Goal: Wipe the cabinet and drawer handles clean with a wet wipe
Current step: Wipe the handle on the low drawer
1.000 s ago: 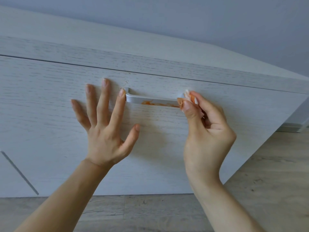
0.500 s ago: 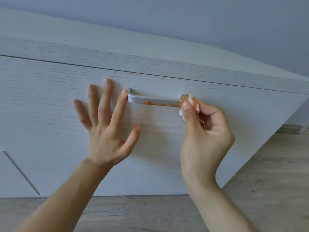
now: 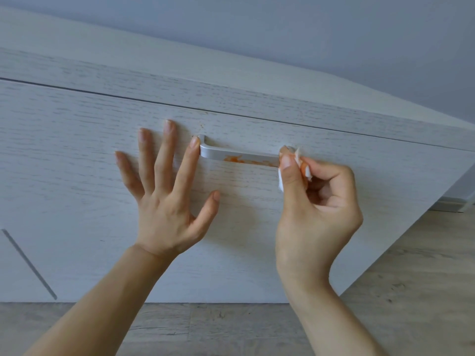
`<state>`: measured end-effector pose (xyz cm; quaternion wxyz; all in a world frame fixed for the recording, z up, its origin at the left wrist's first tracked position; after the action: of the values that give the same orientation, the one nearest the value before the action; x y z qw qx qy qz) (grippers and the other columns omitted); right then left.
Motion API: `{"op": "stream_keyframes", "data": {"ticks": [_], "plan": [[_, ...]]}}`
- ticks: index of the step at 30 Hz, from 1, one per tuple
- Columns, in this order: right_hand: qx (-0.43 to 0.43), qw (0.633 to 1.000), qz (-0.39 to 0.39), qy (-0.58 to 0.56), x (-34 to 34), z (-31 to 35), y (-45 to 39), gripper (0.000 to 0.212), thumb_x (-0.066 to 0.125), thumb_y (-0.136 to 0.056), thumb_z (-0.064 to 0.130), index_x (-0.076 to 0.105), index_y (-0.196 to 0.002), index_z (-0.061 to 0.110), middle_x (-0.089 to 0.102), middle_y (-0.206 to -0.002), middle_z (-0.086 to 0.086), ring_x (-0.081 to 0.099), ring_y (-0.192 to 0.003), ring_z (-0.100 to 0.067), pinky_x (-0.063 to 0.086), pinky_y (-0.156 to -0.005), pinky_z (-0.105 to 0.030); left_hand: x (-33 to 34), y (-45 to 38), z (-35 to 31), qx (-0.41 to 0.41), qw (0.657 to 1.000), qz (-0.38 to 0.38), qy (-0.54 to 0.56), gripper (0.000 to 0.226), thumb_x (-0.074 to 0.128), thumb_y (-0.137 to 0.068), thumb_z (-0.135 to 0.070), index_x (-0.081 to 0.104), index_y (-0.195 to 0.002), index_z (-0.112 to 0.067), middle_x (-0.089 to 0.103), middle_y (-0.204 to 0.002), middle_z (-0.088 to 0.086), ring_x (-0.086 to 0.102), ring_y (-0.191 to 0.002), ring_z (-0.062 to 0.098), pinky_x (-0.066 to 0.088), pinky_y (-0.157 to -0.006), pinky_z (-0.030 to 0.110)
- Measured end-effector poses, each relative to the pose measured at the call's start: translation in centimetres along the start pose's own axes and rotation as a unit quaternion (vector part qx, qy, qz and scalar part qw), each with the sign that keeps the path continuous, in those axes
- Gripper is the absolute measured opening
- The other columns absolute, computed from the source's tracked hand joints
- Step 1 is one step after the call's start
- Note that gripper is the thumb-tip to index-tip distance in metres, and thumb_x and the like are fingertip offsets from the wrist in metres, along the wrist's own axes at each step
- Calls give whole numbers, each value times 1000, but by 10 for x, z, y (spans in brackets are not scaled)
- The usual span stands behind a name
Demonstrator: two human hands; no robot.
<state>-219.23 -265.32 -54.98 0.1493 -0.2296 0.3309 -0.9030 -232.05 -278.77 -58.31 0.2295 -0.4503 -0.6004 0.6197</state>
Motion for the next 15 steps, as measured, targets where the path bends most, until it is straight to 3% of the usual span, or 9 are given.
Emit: {"op": "stream_keyframes", "data": {"ticks": [4,9,12,15], "plan": [[-85,995,58,14,14,7,9,17,72,-79,5,59,-79,16,55,-81,-2,67,-81,-20,51,-72,-25,1,1,1,-4,1000,-2,-5,68,43,-88,-48,13,-146,-25,13,-151,13,-10,-144,19,-14,-112,48],[-61,998,11,3,10,3,9,16,73,-80,11,61,-76,22,61,-75,-9,64,-70,-26,54,-63,-37,1,0,1,-3,1000,-2,-3,68,42,-89,-47,14,-146,-25,13,-151,13,-11,-144,19,-14,-112,48],[-104,992,30,59,11,9,9,10,73,-81,13,64,-77,14,59,-73,3,60,-67,-10,49,-63,-22,1,1,0,-1,1000,-2,-6,68,42,-88,-47,14,-146,-25,13,-151,14,-10,-144,19,-14,-112,48],[-92,994,19,62,12,9,10,9,73,-81,13,64,-78,13,60,-74,3,61,-68,-8,48,-63,-20,1,0,1,-1,1000,-4,-11,68,42,-88,-48,14,-146,-25,14,-151,14,-10,-144,20,-14,-112,48]]}}
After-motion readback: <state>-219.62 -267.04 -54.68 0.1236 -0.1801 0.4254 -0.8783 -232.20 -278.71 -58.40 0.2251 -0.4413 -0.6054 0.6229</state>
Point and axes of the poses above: each hand's wrist, its own y-axis away from the middle knuckle, its own x-axis out of the palm, z = x × y, the point moved 7 cm from there along -y, towards the middle knuckle
